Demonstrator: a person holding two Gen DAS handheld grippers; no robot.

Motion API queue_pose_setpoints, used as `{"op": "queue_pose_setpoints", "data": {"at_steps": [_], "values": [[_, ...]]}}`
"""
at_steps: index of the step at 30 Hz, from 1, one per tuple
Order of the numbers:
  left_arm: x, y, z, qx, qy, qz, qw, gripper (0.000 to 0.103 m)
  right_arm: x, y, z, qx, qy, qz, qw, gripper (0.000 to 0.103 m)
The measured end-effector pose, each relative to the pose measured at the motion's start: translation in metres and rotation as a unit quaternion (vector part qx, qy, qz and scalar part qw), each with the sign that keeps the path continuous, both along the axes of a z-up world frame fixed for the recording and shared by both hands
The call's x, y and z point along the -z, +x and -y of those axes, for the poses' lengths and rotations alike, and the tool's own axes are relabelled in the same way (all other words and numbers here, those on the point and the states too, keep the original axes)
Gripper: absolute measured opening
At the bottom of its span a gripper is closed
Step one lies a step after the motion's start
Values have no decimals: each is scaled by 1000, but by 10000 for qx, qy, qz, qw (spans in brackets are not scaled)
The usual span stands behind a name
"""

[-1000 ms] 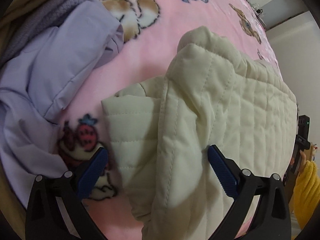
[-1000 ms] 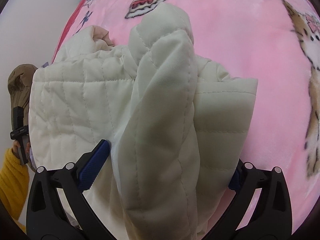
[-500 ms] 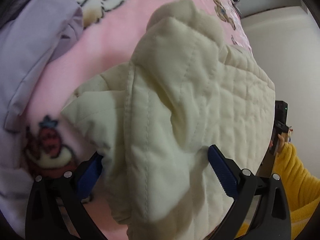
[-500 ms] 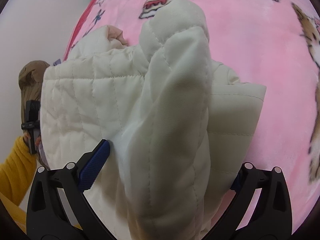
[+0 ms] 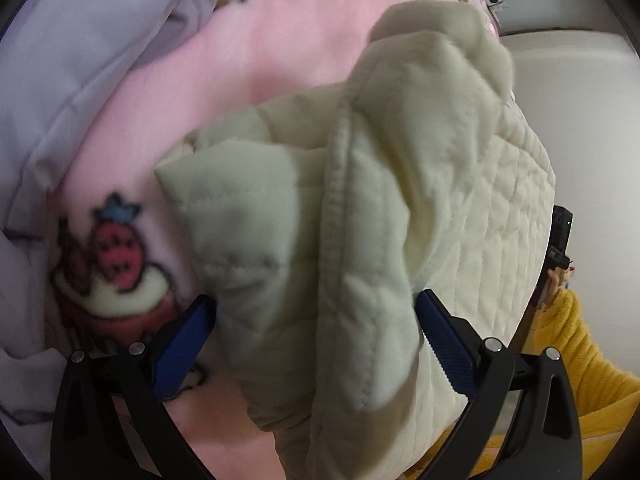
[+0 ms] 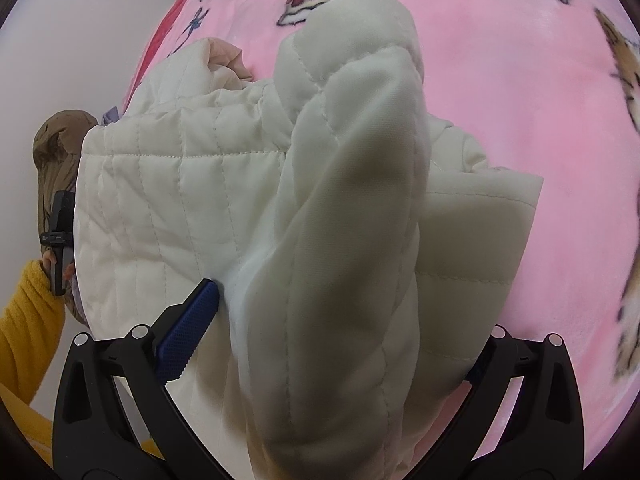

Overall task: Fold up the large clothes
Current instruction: 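Lift the jacket bundle with both grippers and fold it over onto itself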

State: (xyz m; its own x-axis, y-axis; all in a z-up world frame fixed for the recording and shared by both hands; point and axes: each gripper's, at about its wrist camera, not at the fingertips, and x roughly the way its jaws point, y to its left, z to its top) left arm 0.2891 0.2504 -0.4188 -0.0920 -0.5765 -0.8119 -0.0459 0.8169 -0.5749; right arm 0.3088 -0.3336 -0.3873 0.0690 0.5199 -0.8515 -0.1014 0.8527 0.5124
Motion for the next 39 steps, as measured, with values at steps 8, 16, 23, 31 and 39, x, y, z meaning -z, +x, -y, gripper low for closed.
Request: {"op": "queue_pose_setpoints", "data": {"at_steps": [8, 16, 23, 31, 39], "values": [[7, 1, -6, -4, -26, 127, 9999, 99, 0, -2, 3, -24, 16, -1, 10000, 96], [10, 12, 11, 67, -305, -257, 9992, 98, -1, 4, 2, 24, 414, -229, 9989, 96], [23, 21, 29, 255, -48, -485, 9985, 99, 5, 7, -13, -299, -4, -222, 9993, 96], [18, 5, 28, -388, 423, -153, 9982, 99, 15, 16, -25, -47, -531, -600, 9968, 96], [-17, -29, 51, -1017, 1206, 818, 9841, 43, -25, 2, -52, -71, -1139, -240, 9932, 38]]}}
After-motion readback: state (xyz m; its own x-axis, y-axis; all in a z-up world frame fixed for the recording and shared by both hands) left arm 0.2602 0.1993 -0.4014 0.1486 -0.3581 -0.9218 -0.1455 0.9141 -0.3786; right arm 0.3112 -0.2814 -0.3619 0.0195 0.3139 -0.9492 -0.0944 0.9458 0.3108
